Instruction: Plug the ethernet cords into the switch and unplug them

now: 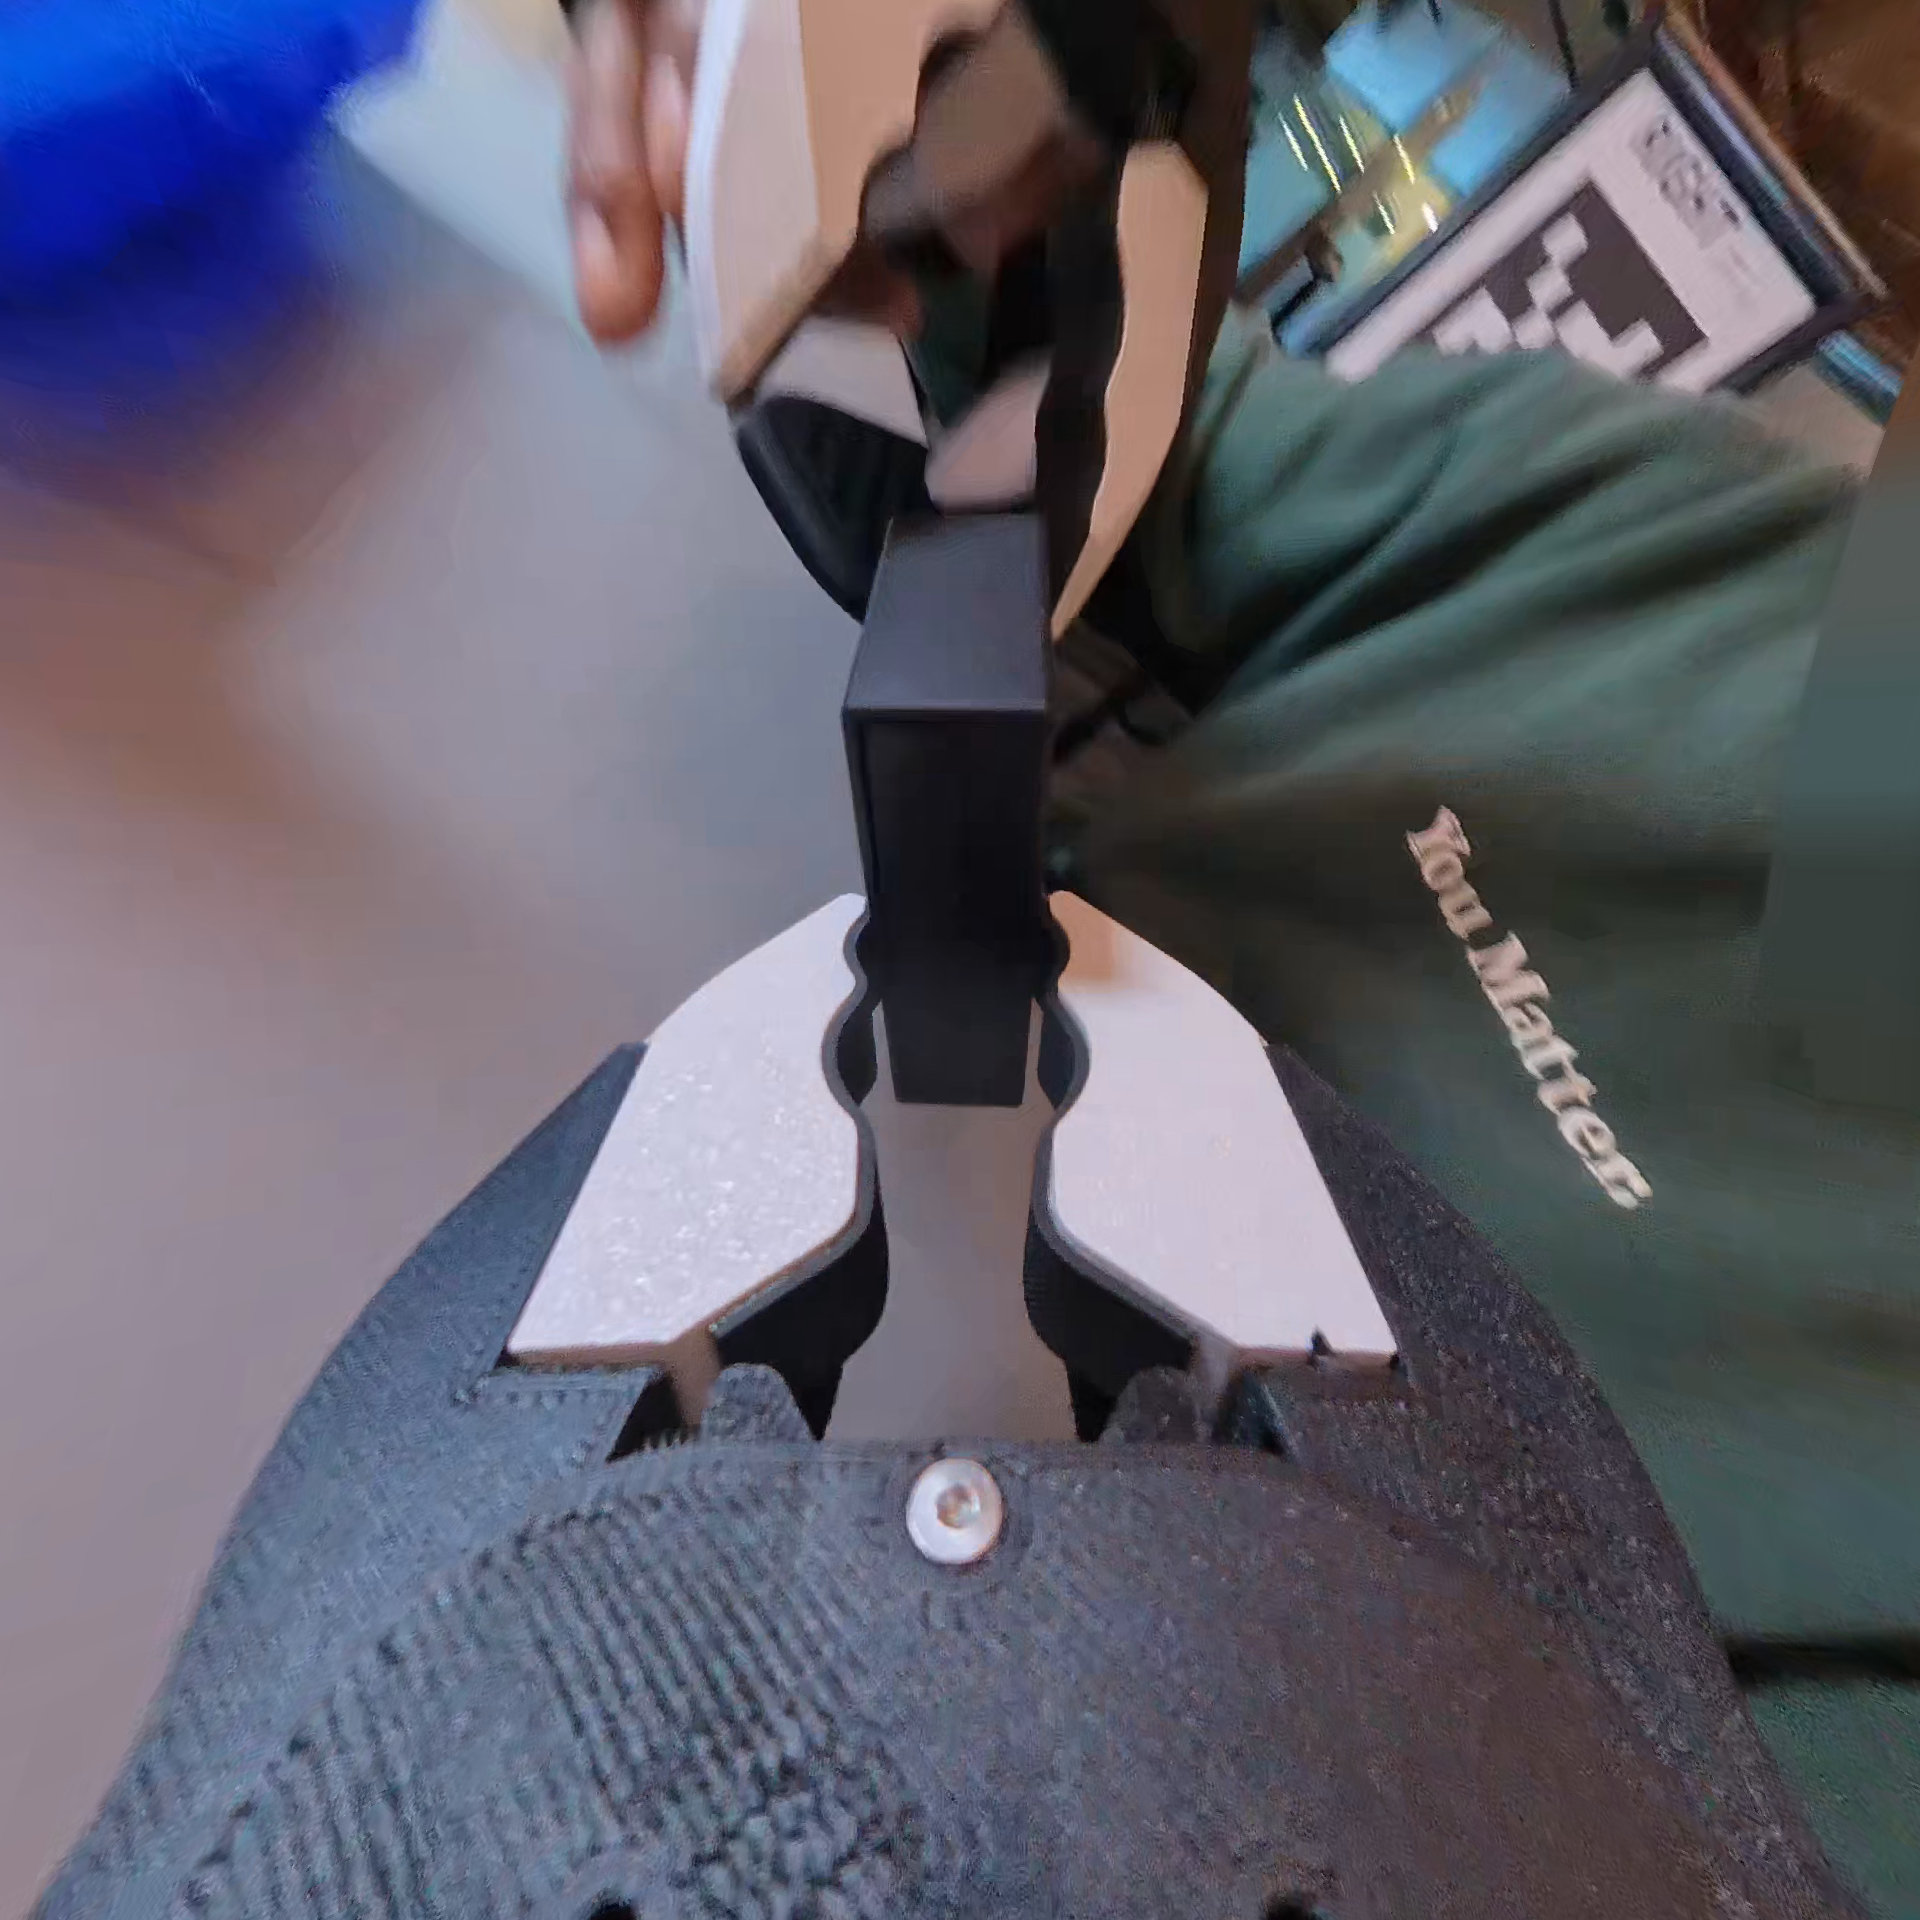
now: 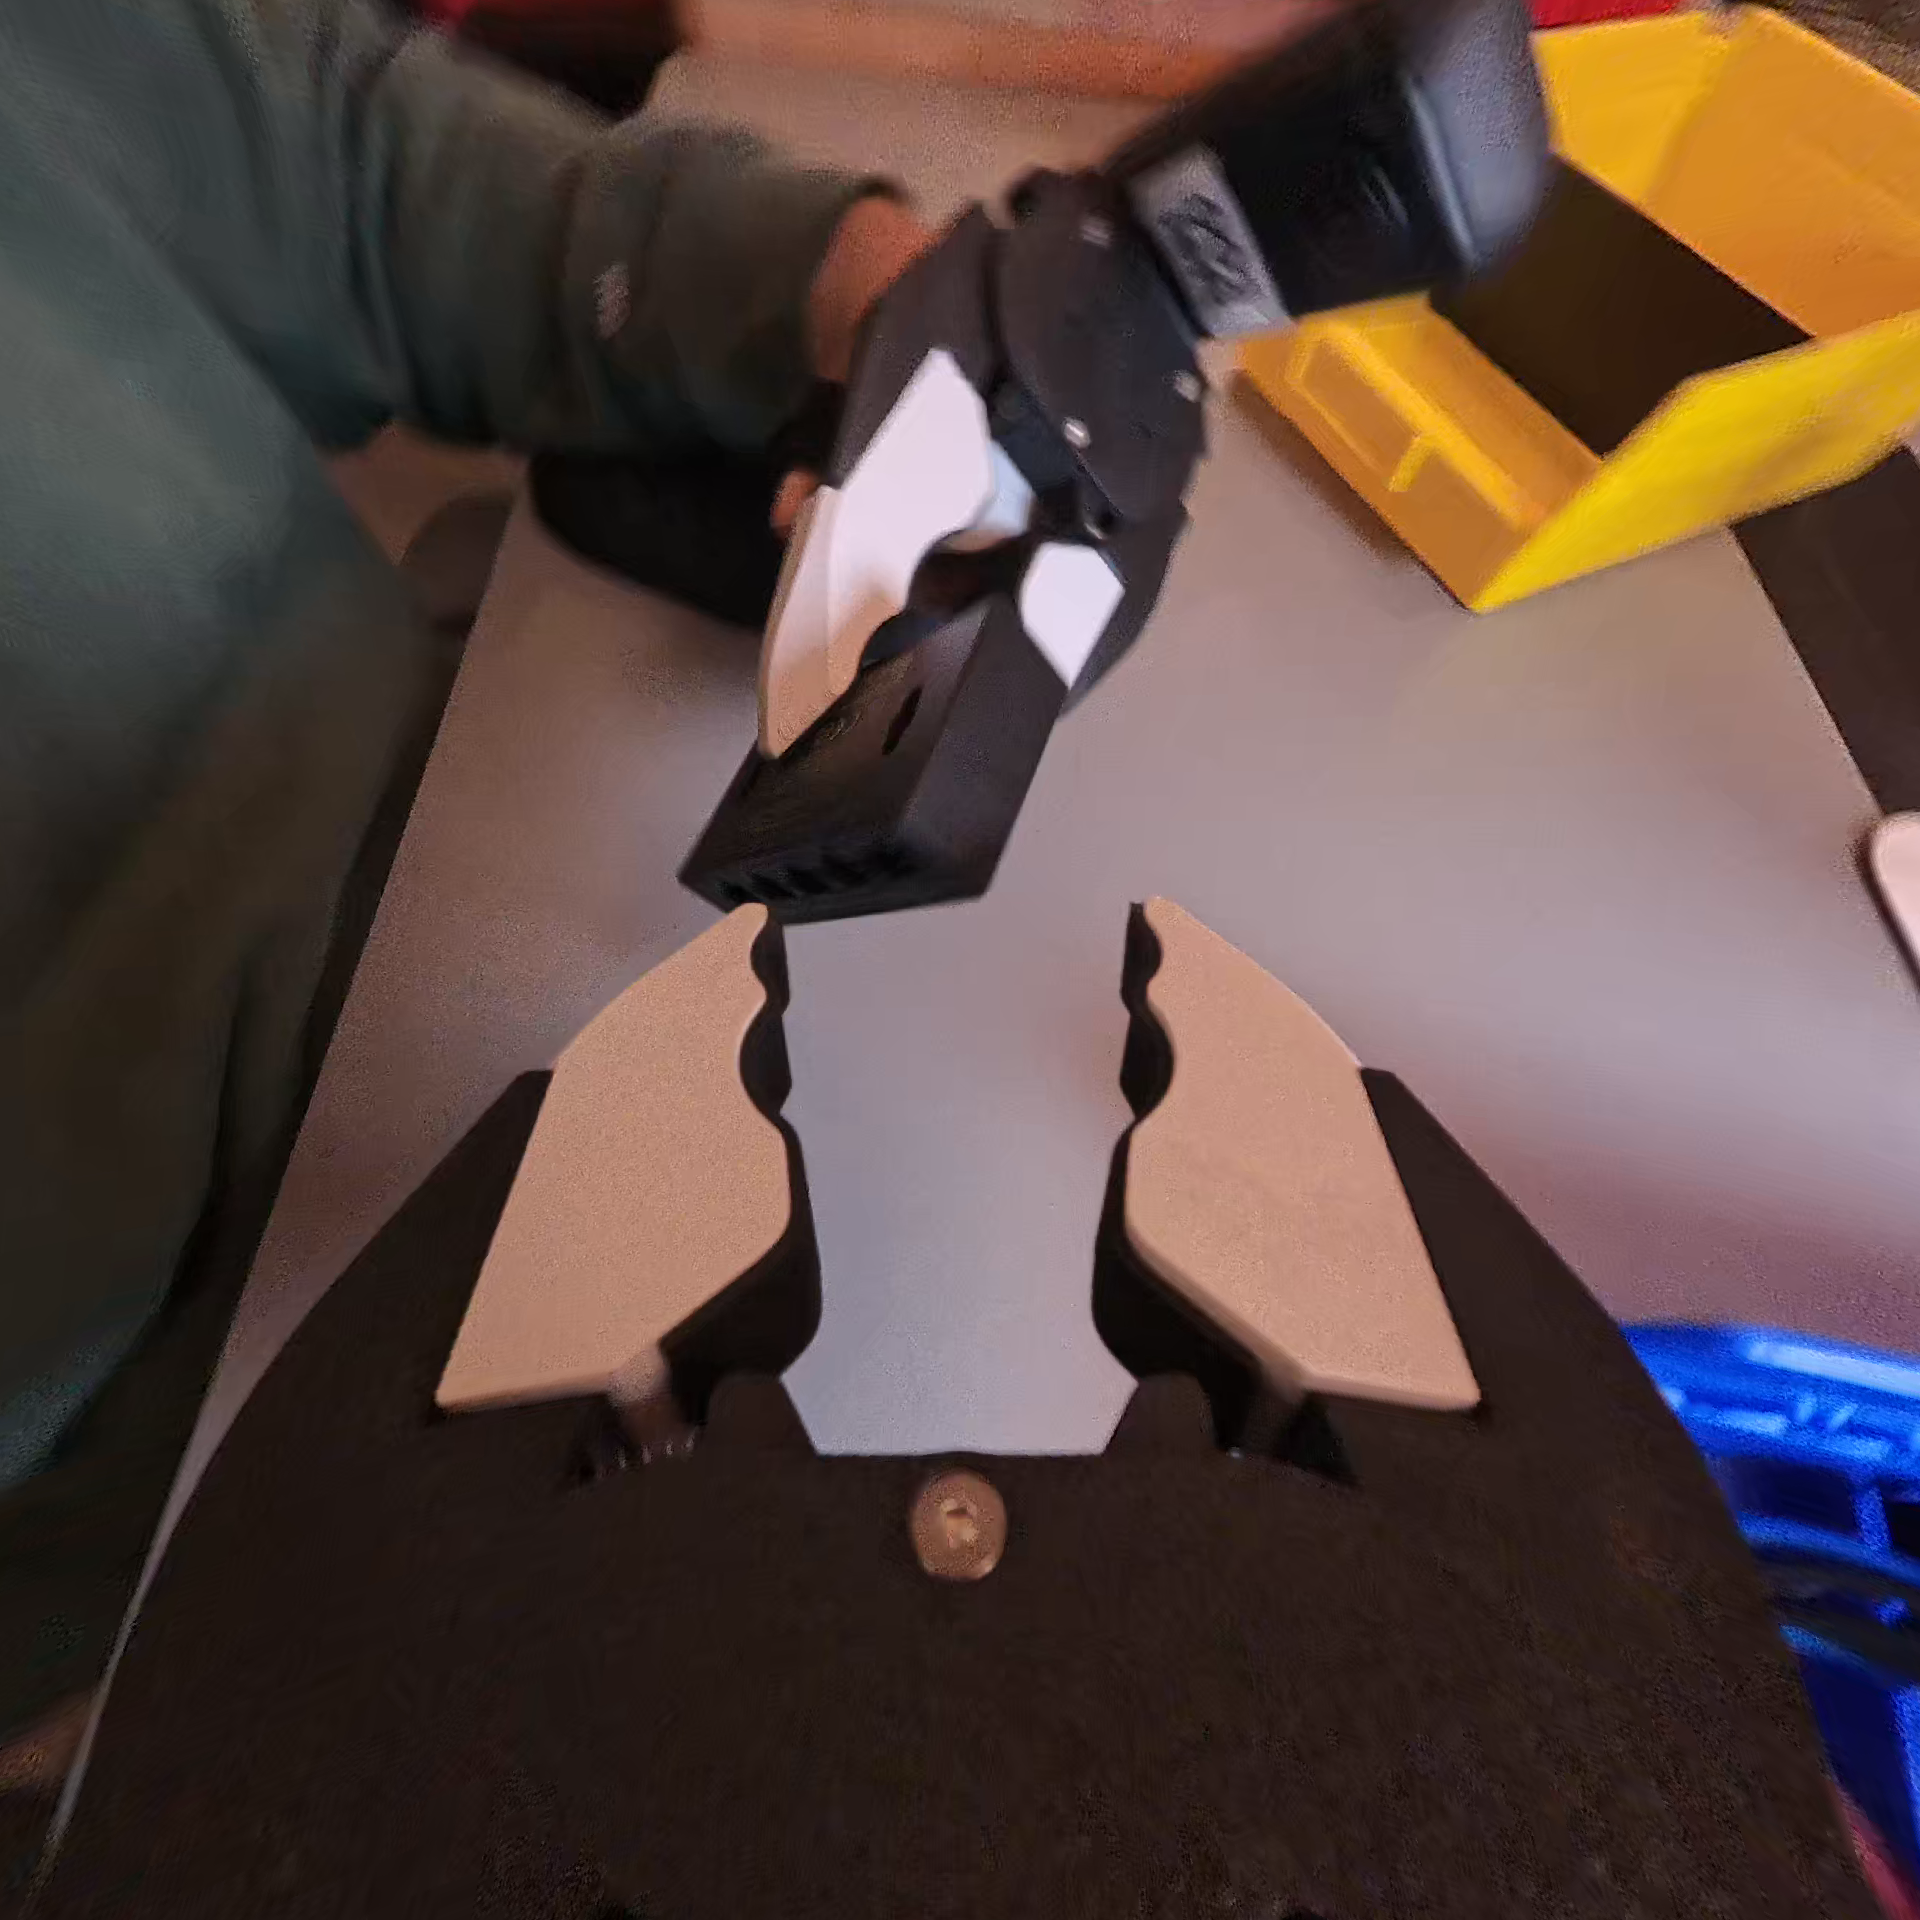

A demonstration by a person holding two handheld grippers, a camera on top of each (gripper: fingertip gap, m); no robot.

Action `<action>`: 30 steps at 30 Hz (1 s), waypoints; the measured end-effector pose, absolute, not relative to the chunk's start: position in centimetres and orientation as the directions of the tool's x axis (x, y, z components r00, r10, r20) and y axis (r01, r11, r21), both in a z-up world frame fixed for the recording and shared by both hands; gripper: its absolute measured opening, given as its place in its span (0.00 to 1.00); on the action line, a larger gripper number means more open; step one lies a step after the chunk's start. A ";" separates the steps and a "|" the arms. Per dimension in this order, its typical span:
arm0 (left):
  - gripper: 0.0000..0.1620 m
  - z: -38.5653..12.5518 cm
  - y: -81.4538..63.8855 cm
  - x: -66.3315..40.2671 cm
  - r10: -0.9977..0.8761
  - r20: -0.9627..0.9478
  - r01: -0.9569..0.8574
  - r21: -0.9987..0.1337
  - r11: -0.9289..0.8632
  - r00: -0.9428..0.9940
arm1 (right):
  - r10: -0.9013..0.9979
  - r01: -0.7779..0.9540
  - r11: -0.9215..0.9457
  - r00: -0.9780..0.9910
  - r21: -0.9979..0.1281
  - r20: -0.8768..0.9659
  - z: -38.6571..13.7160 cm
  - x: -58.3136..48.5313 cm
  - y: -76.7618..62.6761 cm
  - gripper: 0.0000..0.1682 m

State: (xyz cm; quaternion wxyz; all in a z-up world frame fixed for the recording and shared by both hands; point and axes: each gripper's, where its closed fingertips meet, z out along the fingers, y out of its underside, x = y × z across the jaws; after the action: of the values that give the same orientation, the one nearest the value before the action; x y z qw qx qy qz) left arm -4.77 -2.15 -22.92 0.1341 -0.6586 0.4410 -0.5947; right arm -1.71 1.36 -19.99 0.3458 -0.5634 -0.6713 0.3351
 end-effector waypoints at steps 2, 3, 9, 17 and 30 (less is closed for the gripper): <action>0.17 -23.6 -4.9 -4.5 -0.665 0.719 -0.531 -0.650 -0.544 -0.199 | 0.956 0.564 0.256 -0.268 -0.785 0.119 -20.0 -1.6 0.0 0.39; 0.17 -24.1 -5.8 -4.2 -0.647 0.729 -0.568 -0.636 -0.522 -0.222 | 0.936 0.566 0.294 -0.336 -0.771 0.110 -20.1 -1.8 -0.9 0.40; 0.17 -23.2 -8.0 -2.8 -0.589 0.745 -0.576 -0.642 -0.507 -0.312 | 0.807 0.577 0.395 -0.590 -0.715 -0.030 -23.0 -2.4 -7.1 0.46; 0.17 -21.8 -4.1 -3.3 -0.548 0.800 -0.421 -0.597 -0.683 -0.245 | 0.856 0.599 0.517 -0.352 -0.612 0.378 -23.6 -3.0 -4.0 0.48; 0.49 -18.8 1.5 -3.6 -0.965 0.248 -0.109 -0.960 -0.257 0.089 | 0.994 0.311 -0.107 0.036 -0.944 -0.101 -19.3 -1.3 1.7 0.41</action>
State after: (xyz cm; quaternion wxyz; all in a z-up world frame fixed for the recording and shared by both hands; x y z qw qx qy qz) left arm -3.61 1.52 -18.84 0.4196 -0.6068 0.4421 -0.5100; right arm -1.32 1.75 -19.30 0.3923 -0.6032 -0.5408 0.4355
